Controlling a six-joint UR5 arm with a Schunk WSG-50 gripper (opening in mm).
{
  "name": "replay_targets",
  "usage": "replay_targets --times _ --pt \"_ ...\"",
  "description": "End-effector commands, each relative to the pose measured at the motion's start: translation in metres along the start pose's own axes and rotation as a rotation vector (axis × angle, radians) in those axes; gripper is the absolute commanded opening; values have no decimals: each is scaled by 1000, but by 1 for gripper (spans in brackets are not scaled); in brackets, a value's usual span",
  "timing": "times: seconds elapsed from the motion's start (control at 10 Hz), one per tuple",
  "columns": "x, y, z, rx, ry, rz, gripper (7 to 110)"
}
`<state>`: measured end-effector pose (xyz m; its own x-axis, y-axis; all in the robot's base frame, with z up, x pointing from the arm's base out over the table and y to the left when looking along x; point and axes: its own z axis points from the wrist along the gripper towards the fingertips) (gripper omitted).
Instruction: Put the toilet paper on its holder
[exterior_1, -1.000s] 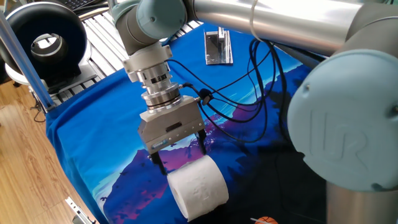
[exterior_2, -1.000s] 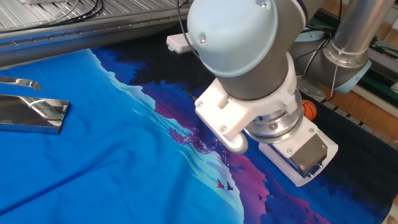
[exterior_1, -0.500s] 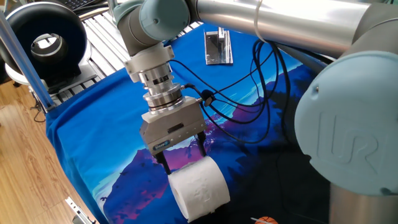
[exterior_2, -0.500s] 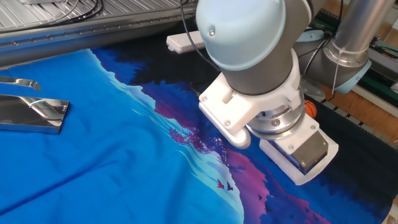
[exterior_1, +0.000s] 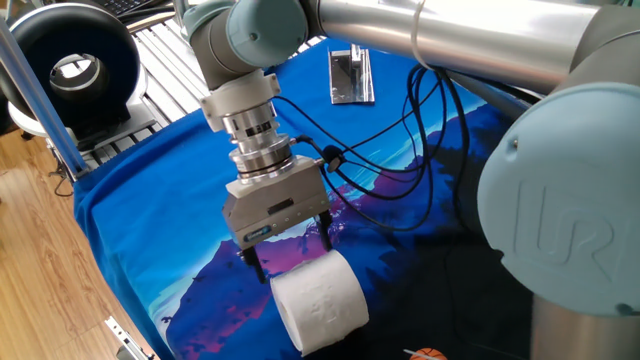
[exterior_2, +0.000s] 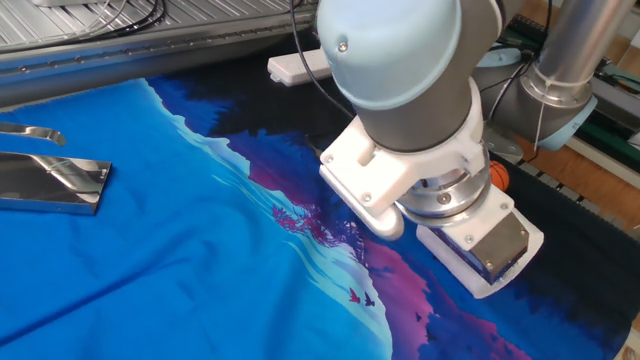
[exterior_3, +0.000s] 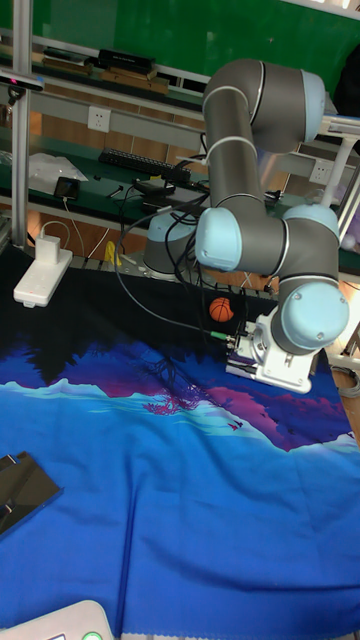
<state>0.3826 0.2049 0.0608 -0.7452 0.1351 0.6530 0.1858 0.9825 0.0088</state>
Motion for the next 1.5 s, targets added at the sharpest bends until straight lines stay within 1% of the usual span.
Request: replay_targets --times 0.0,0.2,0.4,0.5,0.8,1.2,1.4 --pt "-2 6 -3 -29 -7 3 110" --pt "-4 4 -2 -21 -25 5 110" --pt "-6 -3 -2 3 -48 6 110" --pt "-4 -3 -1 1 -56 4 110" --pt "3 -2 1 -12 -57 12 110" --pt "6 -13 3 3 -57 23 110" --pt "8 -18 0 5 -55 10 110"
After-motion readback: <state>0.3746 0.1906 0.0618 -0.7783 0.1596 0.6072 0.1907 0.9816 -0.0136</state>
